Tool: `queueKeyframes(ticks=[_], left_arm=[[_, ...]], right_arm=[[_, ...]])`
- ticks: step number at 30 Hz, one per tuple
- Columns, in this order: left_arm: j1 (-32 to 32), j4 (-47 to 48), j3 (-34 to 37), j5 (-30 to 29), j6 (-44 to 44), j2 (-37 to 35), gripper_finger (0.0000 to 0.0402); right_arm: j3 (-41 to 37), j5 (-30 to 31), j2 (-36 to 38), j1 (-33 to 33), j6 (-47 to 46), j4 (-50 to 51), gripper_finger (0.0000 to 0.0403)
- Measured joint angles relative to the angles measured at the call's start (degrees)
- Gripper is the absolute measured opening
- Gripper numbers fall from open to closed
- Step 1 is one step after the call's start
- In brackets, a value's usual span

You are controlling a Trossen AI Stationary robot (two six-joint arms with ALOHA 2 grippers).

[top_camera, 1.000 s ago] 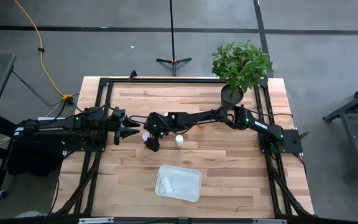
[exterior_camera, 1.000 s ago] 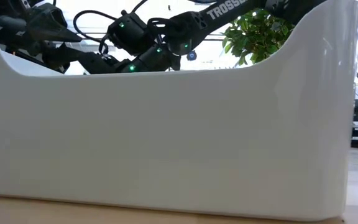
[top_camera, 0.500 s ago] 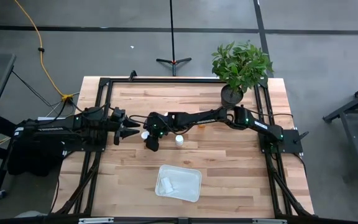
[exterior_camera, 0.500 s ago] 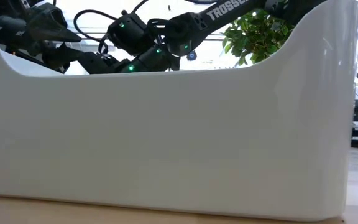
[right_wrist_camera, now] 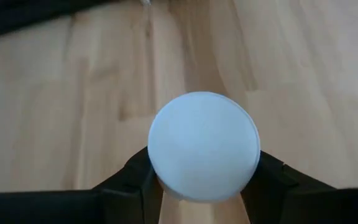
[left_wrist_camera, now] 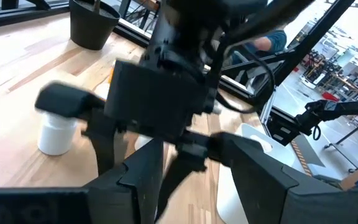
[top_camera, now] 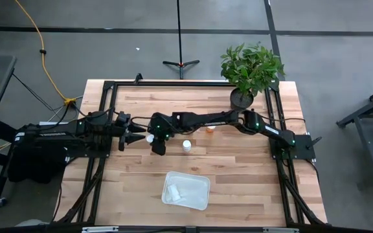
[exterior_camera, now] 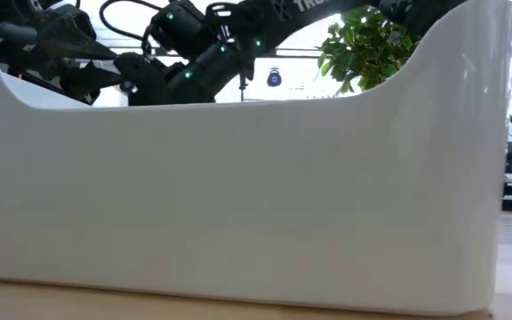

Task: Pick and place pill bottles into a basket
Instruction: Put the bottom orange pill bottle into the white bin

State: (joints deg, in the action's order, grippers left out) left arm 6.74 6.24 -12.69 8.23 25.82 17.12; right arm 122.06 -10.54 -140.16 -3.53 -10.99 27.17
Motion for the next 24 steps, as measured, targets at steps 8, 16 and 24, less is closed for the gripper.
queueKeyframes(ticks=[8, 16, 24], left_arm=[[0.0, 0.0, 0.0, 0.0, 0.0, 0.0, 0.0216], [0.0, 0.1, 0.0, 0.0, 0.0, 0.0, 0.0216], [0.0, 0.8, 0.0, 0.2, 0.0, 0.0, 0.0216]], right_arm=[[10.5, 3.6, 0.0, 0.0, 4.0, 21.5, 0.0158], [12.9, 3.9, 1.6, 0.9, 4.4, 28.7, 0.0157], [12.9, 3.5, 2.7, 3.5, 3.3, 33.9, 0.0156]])
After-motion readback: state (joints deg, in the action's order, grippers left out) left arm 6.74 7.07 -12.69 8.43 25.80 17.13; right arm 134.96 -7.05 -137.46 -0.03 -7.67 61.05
